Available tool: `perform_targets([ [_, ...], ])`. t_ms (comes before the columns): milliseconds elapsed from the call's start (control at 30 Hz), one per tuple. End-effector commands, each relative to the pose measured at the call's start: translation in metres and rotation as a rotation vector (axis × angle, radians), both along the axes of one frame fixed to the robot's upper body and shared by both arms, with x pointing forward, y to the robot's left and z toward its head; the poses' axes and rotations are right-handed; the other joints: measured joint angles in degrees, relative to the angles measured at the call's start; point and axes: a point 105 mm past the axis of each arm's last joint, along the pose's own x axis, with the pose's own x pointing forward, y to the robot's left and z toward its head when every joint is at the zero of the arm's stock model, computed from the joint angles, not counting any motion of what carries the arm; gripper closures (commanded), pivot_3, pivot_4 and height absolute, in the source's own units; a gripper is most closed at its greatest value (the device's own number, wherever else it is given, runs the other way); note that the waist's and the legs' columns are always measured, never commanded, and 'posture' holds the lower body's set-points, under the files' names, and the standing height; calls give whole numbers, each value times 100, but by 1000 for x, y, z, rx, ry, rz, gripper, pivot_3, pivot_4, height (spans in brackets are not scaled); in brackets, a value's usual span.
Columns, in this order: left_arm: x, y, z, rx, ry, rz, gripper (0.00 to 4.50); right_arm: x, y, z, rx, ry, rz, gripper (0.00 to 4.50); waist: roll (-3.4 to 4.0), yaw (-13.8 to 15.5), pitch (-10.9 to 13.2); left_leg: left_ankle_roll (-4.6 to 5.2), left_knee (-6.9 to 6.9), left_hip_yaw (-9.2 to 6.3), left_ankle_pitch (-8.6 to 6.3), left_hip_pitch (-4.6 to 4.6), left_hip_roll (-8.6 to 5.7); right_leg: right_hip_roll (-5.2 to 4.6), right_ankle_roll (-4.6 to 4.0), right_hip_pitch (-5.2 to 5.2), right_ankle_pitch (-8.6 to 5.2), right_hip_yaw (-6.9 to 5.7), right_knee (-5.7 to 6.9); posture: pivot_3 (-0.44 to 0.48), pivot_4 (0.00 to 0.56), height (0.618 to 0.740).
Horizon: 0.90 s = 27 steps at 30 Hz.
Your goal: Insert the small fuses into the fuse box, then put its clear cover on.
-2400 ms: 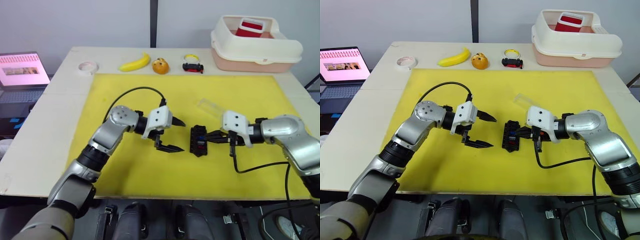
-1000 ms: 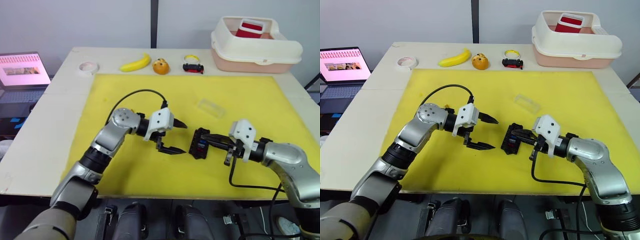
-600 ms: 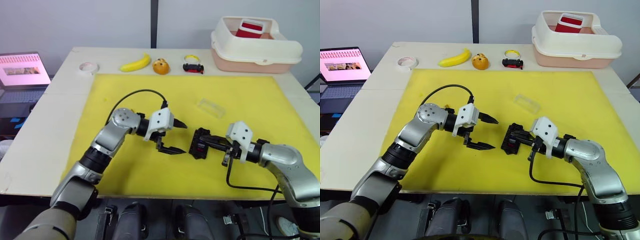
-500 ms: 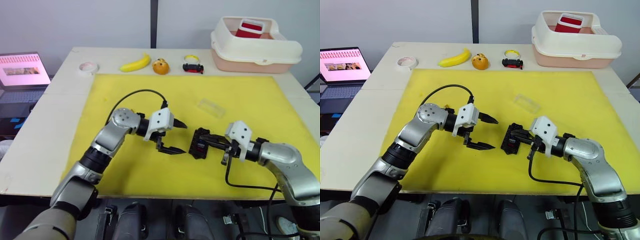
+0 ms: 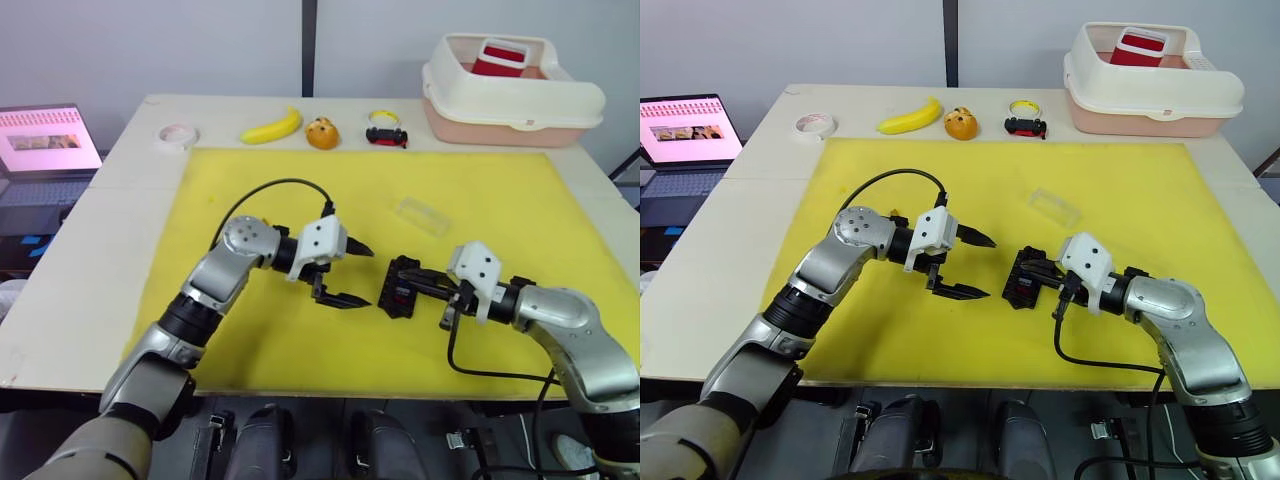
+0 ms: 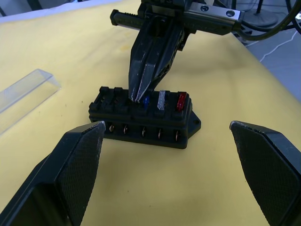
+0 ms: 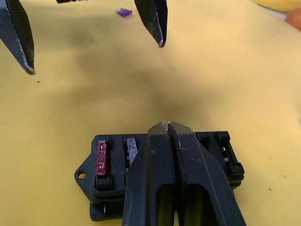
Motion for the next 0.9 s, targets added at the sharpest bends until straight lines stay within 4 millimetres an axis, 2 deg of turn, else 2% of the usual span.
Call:
perform_targets([
  [33,1,-2,13,-24,-49,-6,0,-2,-6,-19,-50,70,-35,4418,-1,1,-2,1,1,0,0,1,0,0,0,3,0,0,0,0,150,740],
  [433,4,-2,12,-27,-49,3,0,-8,-5,-23,-58,95,-37,4418,-2,6,-4,9,10,-7,-5,4,0,0,0,14,0,-5,0,0,150,740],
  [567,4,-3,12,-33,-44,7,0,-3,-6,-15,-41,69,-55,4418,-2,6,-4,18,13,-8,-11,4,0,0,0,15,0,-6,0,0,150,740],
  [667,5,1,12,-43,-32,25,0,-4,-2,2,13,42,-42,4418,-2,7,-4,18,15,-8,-11,4,1,0,0,16,0,-6,0,0,150,740],
  [767,7,13,16,-73,2,74,0,-7,-3,30,53,-13,-32,4418,0,-5,-3,19,15,-8,-11,2,2,0,0,15,0,-6,0,0,150,740],
  [900,9,47,24,-151,137,207,0,-11,-24,69,107,-40,-87,4418,3,-15,-1,22,14,-9,-13,1,10,-1,0,9,0,-5,3,0,150,740],
])
